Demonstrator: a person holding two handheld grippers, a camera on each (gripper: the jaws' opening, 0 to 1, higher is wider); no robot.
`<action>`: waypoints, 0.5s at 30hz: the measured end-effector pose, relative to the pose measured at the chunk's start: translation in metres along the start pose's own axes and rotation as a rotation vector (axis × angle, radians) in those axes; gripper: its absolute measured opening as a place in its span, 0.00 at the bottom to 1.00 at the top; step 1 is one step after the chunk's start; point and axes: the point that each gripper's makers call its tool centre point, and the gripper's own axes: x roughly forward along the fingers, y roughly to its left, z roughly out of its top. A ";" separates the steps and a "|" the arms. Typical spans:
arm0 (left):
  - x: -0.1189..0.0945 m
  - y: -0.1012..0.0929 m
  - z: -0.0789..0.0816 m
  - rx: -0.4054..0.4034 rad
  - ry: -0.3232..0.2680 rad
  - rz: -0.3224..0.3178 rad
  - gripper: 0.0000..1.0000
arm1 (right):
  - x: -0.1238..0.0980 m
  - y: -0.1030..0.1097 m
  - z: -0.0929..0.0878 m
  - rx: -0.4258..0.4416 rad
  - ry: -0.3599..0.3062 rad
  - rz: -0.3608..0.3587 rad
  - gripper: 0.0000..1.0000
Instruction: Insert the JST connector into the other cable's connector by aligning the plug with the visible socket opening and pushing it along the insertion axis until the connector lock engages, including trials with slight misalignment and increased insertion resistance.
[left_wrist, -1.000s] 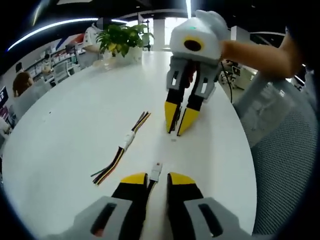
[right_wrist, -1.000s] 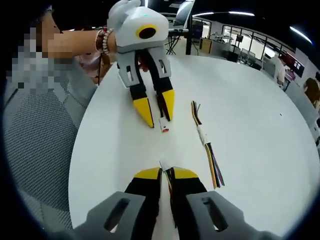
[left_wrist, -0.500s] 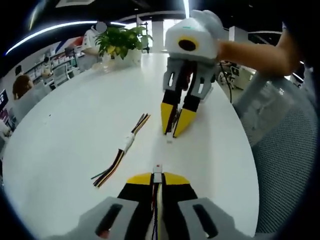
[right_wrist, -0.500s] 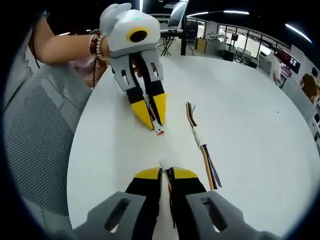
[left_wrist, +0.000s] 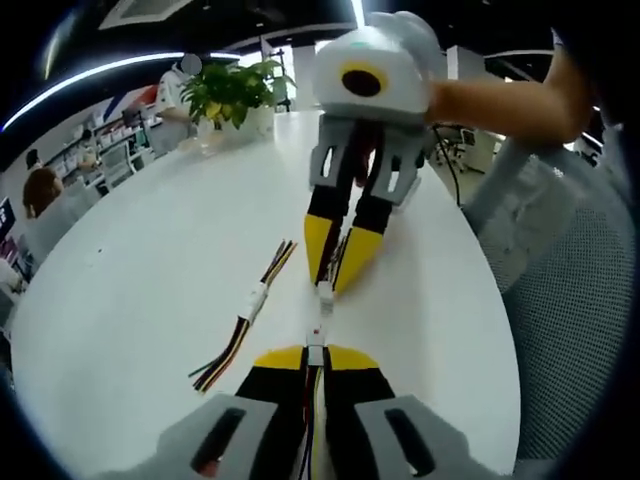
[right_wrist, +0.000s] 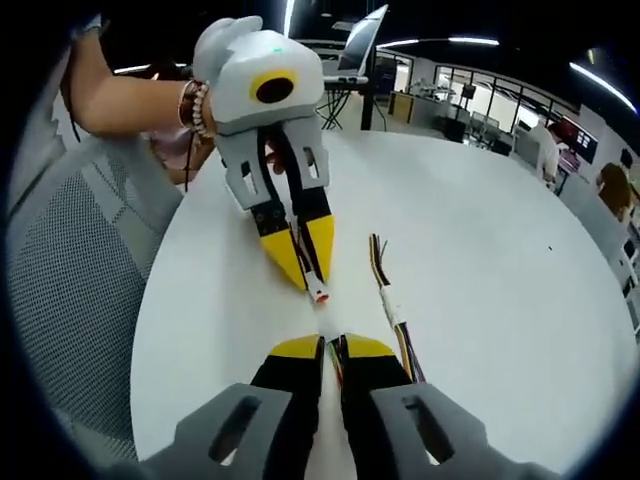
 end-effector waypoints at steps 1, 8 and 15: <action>0.000 0.000 0.000 0.001 0.000 -0.002 0.00 | 0.001 0.000 0.001 -0.006 -0.001 -0.002 0.04; 0.001 -0.004 0.007 0.014 -0.019 -0.012 0.00 | 0.004 0.000 0.005 -0.036 -0.001 -0.013 0.04; 0.001 -0.004 0.008 0.029 -0.017 -0.009 0.00 | 0.005 0.000 0.007 -0.044 0.001 -0.015 0.04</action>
